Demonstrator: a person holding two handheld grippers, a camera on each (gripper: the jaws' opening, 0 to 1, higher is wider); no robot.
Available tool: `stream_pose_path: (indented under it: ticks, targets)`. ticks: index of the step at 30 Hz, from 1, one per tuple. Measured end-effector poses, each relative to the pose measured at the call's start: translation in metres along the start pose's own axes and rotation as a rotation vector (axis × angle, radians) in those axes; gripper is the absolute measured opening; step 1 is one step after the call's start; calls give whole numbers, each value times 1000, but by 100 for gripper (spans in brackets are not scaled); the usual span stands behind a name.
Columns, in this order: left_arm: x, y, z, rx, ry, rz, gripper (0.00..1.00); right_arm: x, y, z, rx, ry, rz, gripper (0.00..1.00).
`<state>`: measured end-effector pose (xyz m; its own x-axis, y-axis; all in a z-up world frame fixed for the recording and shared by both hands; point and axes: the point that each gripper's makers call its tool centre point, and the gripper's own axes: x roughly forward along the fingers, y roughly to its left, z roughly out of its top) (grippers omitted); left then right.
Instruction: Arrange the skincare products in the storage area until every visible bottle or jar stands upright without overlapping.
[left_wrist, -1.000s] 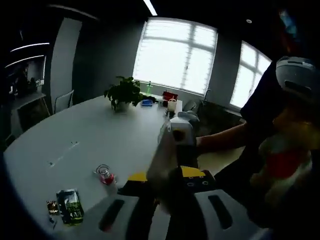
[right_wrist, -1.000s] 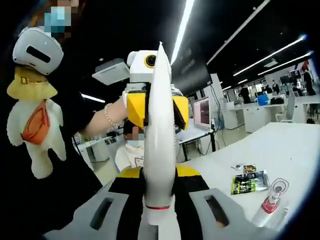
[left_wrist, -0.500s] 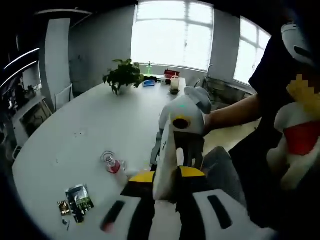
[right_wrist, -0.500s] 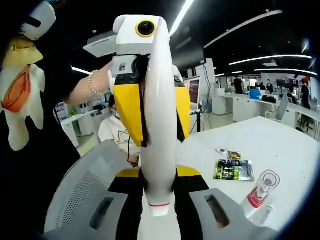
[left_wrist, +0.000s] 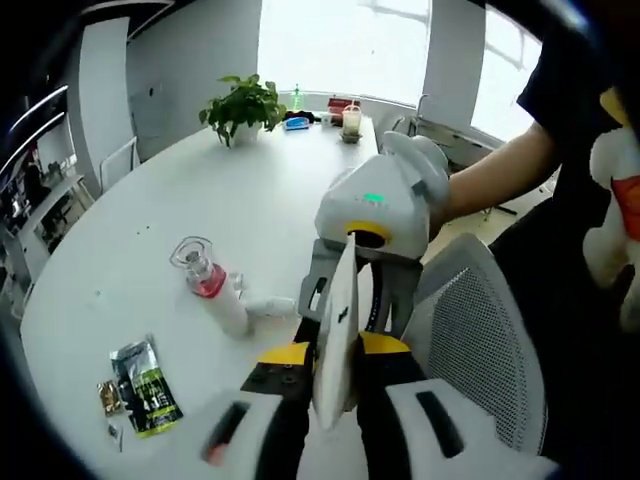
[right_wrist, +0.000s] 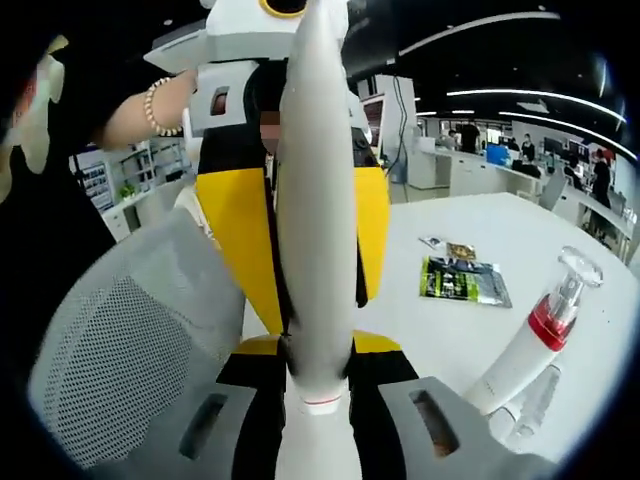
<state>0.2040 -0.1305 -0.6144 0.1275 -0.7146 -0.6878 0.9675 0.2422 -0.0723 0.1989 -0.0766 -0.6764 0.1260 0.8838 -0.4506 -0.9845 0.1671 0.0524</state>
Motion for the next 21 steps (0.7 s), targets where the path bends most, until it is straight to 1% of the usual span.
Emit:
stream_pose_path:
  ticks: [4, 6, 11, 13, 21]
  targets:
    - [8, 3, -8, -1, 17, -8, 17, 4, -3, -11, 3, 29, -12, 23]
    - [11, 4, -11, -2, 23, -11, 17, 8, -7, -20, 1, 42, -19, 23]
    - [19, 8, -18, 3, 45, -18, 17, 11, -11, -29, -9, 74, -25, 23]
    - [24, 14, -24, 7, 54, -20, 17, 12, -13, -33, -8, 82, -28, 23]
    - [30, 20, -33, 20, 89, -25, 17, 17, -18, -43, -8, 102, -35, 23]
